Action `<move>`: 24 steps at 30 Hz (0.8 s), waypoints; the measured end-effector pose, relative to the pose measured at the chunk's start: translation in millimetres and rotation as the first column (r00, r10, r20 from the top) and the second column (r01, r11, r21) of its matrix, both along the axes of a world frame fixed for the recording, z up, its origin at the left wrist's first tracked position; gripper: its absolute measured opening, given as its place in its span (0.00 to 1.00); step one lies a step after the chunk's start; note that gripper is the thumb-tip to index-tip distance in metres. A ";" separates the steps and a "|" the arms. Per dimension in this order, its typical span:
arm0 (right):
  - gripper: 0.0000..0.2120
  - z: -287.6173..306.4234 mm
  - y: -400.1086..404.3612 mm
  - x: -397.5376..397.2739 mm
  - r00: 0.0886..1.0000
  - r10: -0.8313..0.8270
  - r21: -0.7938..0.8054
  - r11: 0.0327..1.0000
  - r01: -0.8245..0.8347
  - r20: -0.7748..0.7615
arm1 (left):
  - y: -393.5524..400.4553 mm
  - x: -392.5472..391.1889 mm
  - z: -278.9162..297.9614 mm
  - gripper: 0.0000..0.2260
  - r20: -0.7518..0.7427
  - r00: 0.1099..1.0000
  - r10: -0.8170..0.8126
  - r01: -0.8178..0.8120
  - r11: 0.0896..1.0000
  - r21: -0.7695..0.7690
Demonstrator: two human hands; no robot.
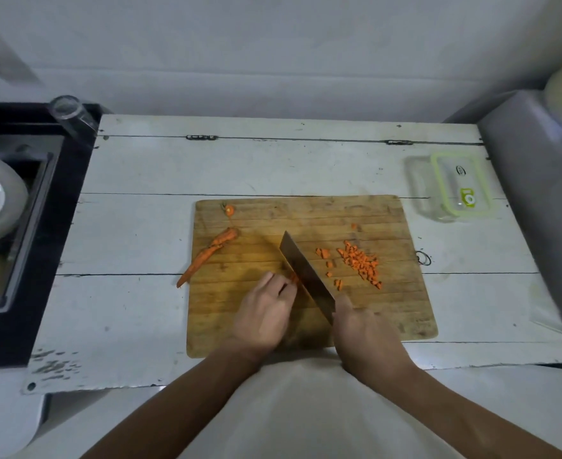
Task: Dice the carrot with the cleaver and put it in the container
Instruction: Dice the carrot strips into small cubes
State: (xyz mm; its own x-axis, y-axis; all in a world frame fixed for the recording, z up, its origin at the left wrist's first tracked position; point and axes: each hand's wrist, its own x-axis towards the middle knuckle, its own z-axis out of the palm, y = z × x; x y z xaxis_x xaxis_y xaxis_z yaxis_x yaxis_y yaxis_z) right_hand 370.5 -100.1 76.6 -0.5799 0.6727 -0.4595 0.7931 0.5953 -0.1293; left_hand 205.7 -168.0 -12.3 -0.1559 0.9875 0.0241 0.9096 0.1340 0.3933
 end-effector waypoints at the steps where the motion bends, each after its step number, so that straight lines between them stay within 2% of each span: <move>1: 0.13 -1.2 0.2 -4.2 1.000 0.011 0.006 1.000 -0.011 -0.003 | 0.7 0.0 0.6 0.16 0.000 1.000 -0.001 0.001 1.000 0.012; 4: 0.07 -6.1 9.0 -32.7 0.999 0.016 0.056 0.998 -0.014 -0.040 | 2.5 -1.8 -1.0 0.15 0.019 1.000 -0.010 0.009 0.999 0.045; 7: 0.03 -10.2 23.1 -55.6 0.990 -0.049 0.044 0.998 0.055 -0.133 | 0.8 -1.9 -1.8 0.12 0.047 0.999 0.012 -0.014 0.999 0.048; 10: 0.03 -12.4 31.4 -39.0 0.981 -0.120 0.059 0.990 0.130 -0.150 | -3.0 -2.6 -1.1 0.08 0.103 0.995 0.019 -0.026 0.997 0.068; 13: 0.06 -4.8 30.6 -16.6 0.969 -0.183 0.035 0.981 0.192 -0.165 | -4.6 -4.6 2.3 0.11 0.118 0.993 0.015 -0.024 0.997 0.068; 15: 0.07 -0.3 24.8 -8.7 0.976 -0.156 0.036 0.986 0.163 -0.151 | -4.7 -3.4 2.6 0.15 0.100 0.995 0.010 -0.016 0.999 0.052; 18: 0.03 -0.1 11.9 -4.4 0.992 -0.057 0.046 0.997 0.063 -0.116 | -4.2 -1.2 1.8 0.14 0.082 0.996 0.039 -0.042 0.998 0.042; 22: 0.13 -2.4 3.3 -3.1 1.000 -0.004 0.007 1.000 0.004 -0.027 | -3.4 0.4 -0.8 0.13 0.084 0.994 0.063 -0.066 0.997 0.042; 24: 0.13 -3.8 0.2 -7.3 1.000 0.008 0.024 1.000 -0.008 -0.016 | -3.2 0.7 -0.6 0.13 0.074 0.996 0.059 -0.062 0.997 0.045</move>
